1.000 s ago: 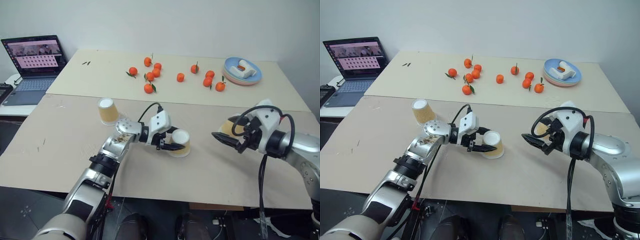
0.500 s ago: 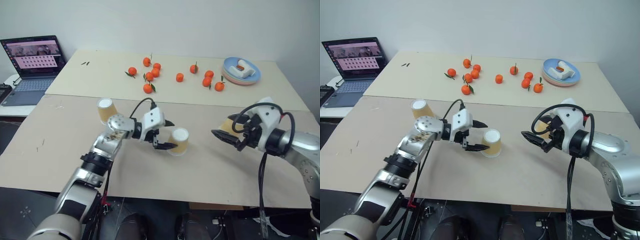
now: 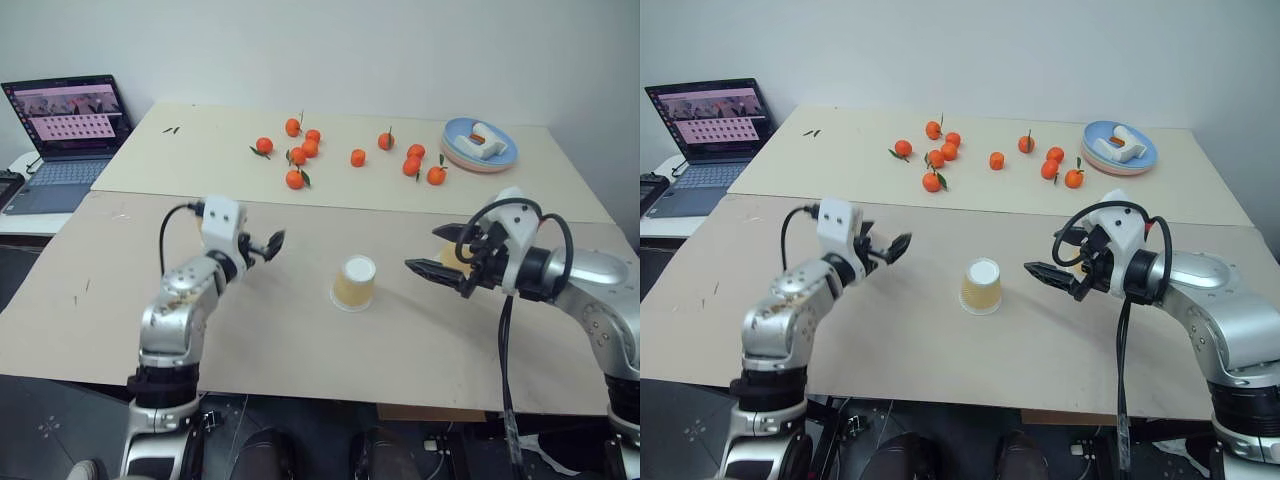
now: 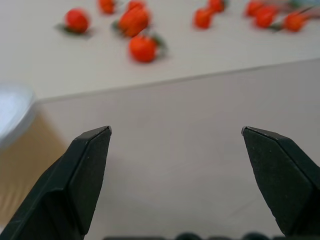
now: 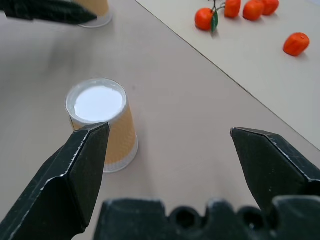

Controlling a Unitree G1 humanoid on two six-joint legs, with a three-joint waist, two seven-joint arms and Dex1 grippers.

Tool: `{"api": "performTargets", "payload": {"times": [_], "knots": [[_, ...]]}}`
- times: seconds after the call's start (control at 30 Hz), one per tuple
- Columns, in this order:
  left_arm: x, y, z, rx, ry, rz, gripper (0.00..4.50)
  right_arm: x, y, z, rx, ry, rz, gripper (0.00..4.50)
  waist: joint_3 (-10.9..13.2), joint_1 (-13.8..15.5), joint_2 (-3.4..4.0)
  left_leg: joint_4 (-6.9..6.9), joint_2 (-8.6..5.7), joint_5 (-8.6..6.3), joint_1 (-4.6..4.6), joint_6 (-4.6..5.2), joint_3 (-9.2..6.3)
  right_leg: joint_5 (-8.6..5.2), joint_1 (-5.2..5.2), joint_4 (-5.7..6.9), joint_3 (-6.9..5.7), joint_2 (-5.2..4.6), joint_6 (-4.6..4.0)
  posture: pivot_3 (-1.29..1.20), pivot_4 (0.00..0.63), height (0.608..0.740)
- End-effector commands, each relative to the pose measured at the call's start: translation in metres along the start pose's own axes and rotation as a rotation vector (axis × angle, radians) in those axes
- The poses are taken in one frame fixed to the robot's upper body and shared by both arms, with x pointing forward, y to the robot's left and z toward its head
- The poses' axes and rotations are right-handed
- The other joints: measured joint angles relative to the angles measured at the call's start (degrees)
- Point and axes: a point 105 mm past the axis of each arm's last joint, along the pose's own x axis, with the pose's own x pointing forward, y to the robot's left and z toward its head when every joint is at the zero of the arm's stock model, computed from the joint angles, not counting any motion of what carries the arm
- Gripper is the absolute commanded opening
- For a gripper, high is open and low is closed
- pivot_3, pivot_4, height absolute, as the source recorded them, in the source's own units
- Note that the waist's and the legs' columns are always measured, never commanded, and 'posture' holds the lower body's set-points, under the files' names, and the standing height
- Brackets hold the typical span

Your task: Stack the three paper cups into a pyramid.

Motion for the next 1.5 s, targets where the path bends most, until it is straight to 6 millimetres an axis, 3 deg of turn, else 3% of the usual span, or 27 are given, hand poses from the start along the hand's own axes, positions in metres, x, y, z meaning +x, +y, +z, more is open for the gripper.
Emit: {"api": "performTargets", "payload": {"times": [0.03, 0.3, 0.6, 0.73, 0.93, 1.3, 1.5], "knots": [[-0.008, 0.007, -0.009, 0.038, 0.002, 0.117, 4.48, 0.004, 0.018, 0.047, -0.073, -0.157, 0.125, 4.5, 0.0, 0.1, 0.0, -0.01, 0.0, 0.0, 0.01, 0.0, 0.01, 0.0, 0.0, 0.0, 0.0, -0.02, 0.0, 0.0, 0.15, 0.703], [-0.008, 0.045, -0.009, 0.101, -0.016, 0.238, 4.48, 0.002, 0.035, 0.048, -0.07, -0.16, 0.212, 4.5, 0.0, 0.7, 0.0, 0.0, 0.0, 0.0, -0.04, 0.0, -0.03, 0.01, 0.01, -0.03, -0.12, -0.1, -0.02, 0.0, 0.15, 0.703], [0.004, 0.075, -0.002, 0.131, -0.026, 0.256, 4.48, 0.0, 0.036, 0.039, -0.05, -0.138, 0.188, 4.5, 0.0, 0.6, 0.0, 0.0, 0.01, 0.0, -0.1, 0.0, -0.07, 0.01, -0.02, -0.04, -0.21, -0.09, -0.03, 0.0, 0.15, 0.703], [0.013, 0.079, 0.007, 0.14, -0.044, 0.22, 4.48, 0.0, 0.037, 0.034, -0.047, -0.13, 0.17, 4.5, 0.0, 0.7, 0.0, 0.0, 0.0, 0.0, -0.14, 0.0, -0.07, 0.01, -0.04, -0.05, -0.24, -0.09, -0.03, 0.0, 0.15, 0.703], [0.033, 0.065, 0.023, 0.092, -0.085, 0.044, 4.48, -0.002, 0.039, 0.034, -0.042, -0.134, 0.161, 4.5, 0.0, 0.6, 0.0, 0.01, -0.02, 0.0, -0.18, 0.0, -0.08, 0.01, -0.04, -0.06, -0.28, -0.09, -0.02, 0.0, 0.15, 0.703], [0.052, 0.085, 0.061, 0.144, -0.153, 0.036, 4.48, -0.003, 0.039, 0.03, -0.032, -0.126, 0.146, 4.5, 0.0, 0.4, -0.01, -0.03, -0.03, 0.0, -0.23, 0.0, -0.06, 0.0, -0.09, -0.12, -0.3, -0.03, -0.01, 0.0, 0.15, 0.703], [0.054, 0.085, 0.057, 0.13, -0.127, 0.012, 4.48, -0.003, 0.039, 0.03, -0.032, -0.129, 0.141, 4.5, 0.0, 0.4, -0.02, -0.03, -0.03, 0.0, -0.24, 0.0, -0.06, 0.0, -0.09, -0.12, -0.3, -0.02, 0.0, 0.0, 0.15, 0.703]]}}
